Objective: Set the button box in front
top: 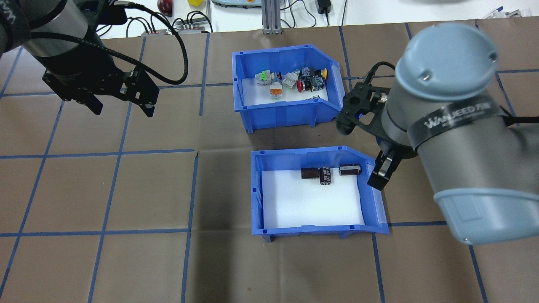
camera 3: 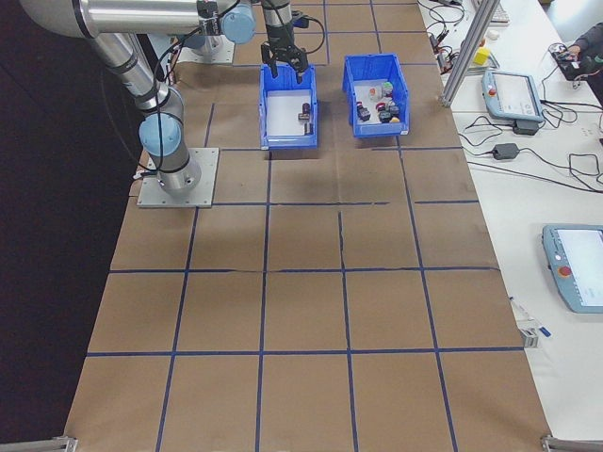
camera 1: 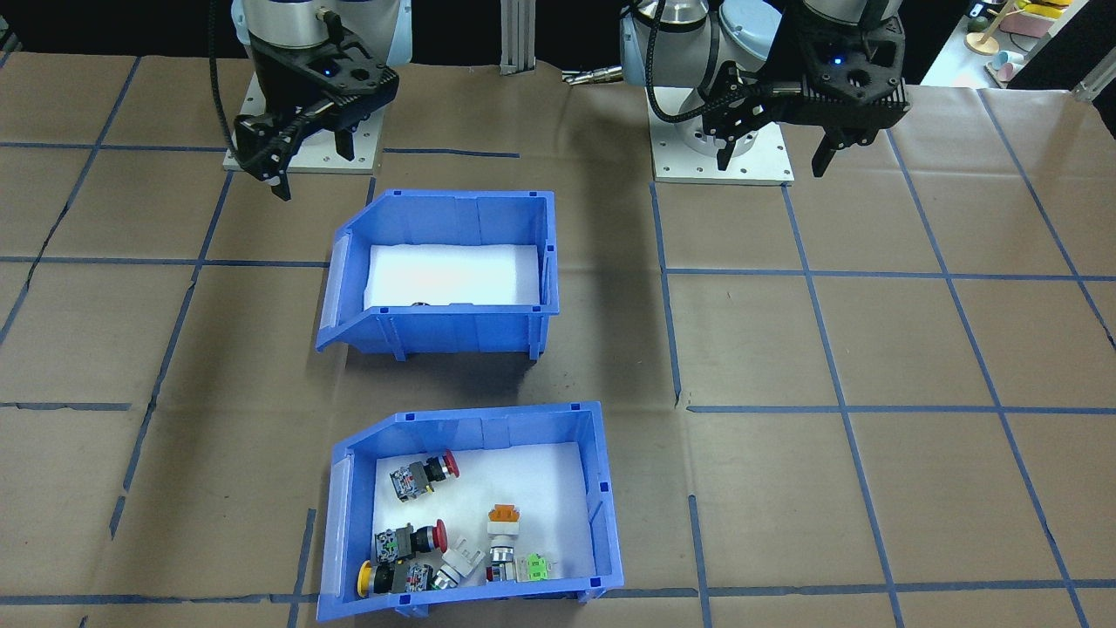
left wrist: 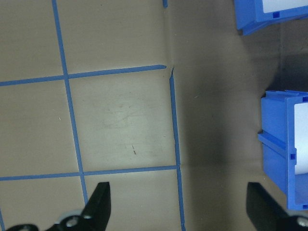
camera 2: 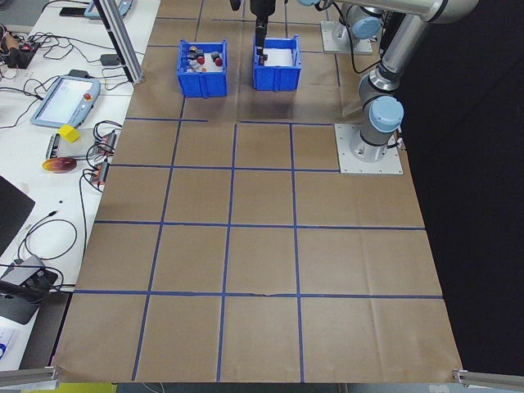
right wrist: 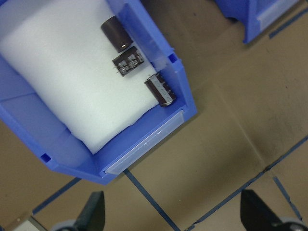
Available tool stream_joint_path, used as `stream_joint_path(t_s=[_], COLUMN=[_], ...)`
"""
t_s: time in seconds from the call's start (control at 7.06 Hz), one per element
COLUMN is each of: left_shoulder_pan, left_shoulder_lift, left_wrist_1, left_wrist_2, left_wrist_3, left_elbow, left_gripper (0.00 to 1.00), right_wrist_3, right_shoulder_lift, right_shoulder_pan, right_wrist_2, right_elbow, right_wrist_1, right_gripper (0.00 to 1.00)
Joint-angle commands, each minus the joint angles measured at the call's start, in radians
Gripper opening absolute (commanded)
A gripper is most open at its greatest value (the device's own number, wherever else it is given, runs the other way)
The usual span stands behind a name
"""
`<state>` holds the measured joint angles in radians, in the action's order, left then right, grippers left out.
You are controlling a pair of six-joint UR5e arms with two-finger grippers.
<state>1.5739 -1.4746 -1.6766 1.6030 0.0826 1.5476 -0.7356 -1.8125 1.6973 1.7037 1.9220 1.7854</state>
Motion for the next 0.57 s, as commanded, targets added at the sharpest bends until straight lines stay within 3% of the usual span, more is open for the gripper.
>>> stream_joint_path(t_s=[0.0,0.28,0.42], left_shoulder_pan=[0.0,0.0,0.0], left_shoulder_lift=[0.0,-0.001,-0.001], left_wrist_1=[0.0,-0.003,-0.002], left_wrist_2=[0.0,-0.001,-0.001], left_wrist_3=[-0.003,-0.003,-0.003], left_elbow=[0.0,0.0,0.0], left_gripper=[0.99,0.99,0.99], right_wrist_3=[0.366,0.661,0.732], right_shoulder_lift=[0.042,0.14,0.189], right_shoulder_pan=[-0.088,-0.09,-0.094], right_wrist_2=[-0.03,-0.033,-0.035], right_elbow=[-0.056,-0.148,-0.193], right_wrist_1=[-0.003,-0.012,-0.061], right_gripper=[1.0,1.0,1.0])
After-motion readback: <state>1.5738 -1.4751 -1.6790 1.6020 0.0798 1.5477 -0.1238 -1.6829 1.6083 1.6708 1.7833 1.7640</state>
